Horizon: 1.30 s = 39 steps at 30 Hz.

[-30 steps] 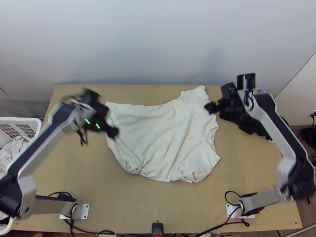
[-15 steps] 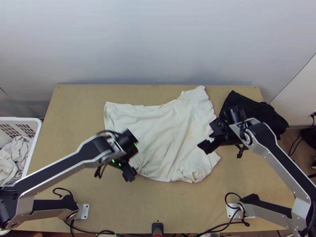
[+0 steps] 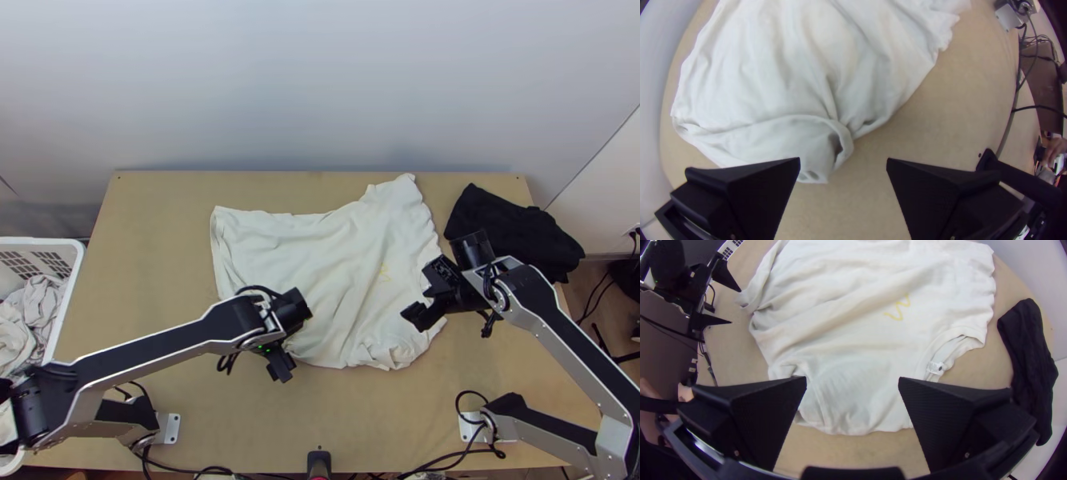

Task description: Fold the t-shirt

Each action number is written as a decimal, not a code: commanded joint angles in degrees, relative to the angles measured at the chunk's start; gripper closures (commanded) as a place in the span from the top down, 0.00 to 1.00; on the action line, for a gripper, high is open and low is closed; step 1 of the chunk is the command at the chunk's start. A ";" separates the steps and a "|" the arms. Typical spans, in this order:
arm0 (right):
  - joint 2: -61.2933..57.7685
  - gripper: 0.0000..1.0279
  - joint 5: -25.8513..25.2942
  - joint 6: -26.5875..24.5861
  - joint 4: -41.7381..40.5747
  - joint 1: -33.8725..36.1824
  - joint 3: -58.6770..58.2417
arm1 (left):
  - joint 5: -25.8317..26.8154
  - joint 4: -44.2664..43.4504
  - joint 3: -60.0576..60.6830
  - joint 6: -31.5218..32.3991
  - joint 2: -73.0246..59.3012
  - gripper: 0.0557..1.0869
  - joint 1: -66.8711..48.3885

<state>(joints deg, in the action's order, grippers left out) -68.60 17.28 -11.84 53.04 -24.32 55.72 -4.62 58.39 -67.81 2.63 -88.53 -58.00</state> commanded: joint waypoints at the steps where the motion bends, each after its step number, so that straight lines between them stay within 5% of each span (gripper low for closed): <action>1: 2.06 0.93 -0.14 0.06 -0.21 -0.12 -1.67 | -2.94 -3.90 1.19 0.79 -4.63 0.92 -1.59; 9: 5.84 0.90 -0.14 0.23 -0.39 -0.03 -3.78 | -6.10 -7.50 4.35 0.27 -5.95 0.83 -0.89; 18: 7.25 0.90 -0.67 0.15 -0.74 -0.03 -5.19 | -3.99 -6.80 4.71 -2.11 -2.79 0.72 5.97; 23: 7.87 0.90 -0.67 -0.12 -1.00 -0.12 -5.98 | 4.01 -6.97 5.32 -5.01 0.55 0.43 13.17; 27: 8.31 0.90 -0.67 -0.21 -1.27 -0.12 -6.51 | 4.80 -7.41 6.90 -6.41 1.61 0.18 17.13; 39: 9.54 0.90 -0.67 0.50 -1.44 -1.26 -8.35 | 9.37 -4.25 12.88 -12.48 12.24 0.17 31.45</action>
<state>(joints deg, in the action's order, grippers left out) -59.66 16.56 -11.84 51.64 -24.64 48.69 0.91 52.64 -58.41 -6.81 -81.65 -34.94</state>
